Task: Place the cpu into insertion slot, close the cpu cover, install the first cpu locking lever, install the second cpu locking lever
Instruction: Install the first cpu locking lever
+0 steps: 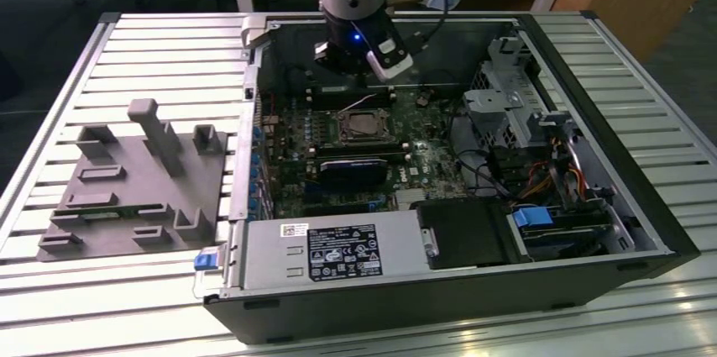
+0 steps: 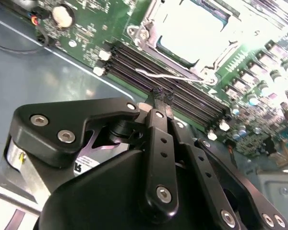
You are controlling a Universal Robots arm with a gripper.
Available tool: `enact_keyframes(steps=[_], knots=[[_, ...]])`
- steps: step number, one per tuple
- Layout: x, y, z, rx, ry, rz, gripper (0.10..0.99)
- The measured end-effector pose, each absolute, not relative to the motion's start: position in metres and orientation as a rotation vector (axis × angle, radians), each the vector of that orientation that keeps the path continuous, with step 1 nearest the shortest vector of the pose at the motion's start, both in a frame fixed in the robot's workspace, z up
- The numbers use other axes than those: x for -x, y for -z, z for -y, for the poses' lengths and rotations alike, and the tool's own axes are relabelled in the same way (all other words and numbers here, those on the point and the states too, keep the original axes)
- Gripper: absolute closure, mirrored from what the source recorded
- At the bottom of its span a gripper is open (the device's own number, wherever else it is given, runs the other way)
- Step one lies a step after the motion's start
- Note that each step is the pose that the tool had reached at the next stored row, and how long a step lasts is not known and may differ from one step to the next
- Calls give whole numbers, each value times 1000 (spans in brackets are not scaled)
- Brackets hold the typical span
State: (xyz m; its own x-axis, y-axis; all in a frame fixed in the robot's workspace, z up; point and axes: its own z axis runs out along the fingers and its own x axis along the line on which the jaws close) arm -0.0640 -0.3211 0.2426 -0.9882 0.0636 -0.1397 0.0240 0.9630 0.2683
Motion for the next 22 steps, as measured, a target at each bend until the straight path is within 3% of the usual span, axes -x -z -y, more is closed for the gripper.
enact_keyframes(steps=[22], knots=[[68,-224,322,-202,-385,-2915,984]])
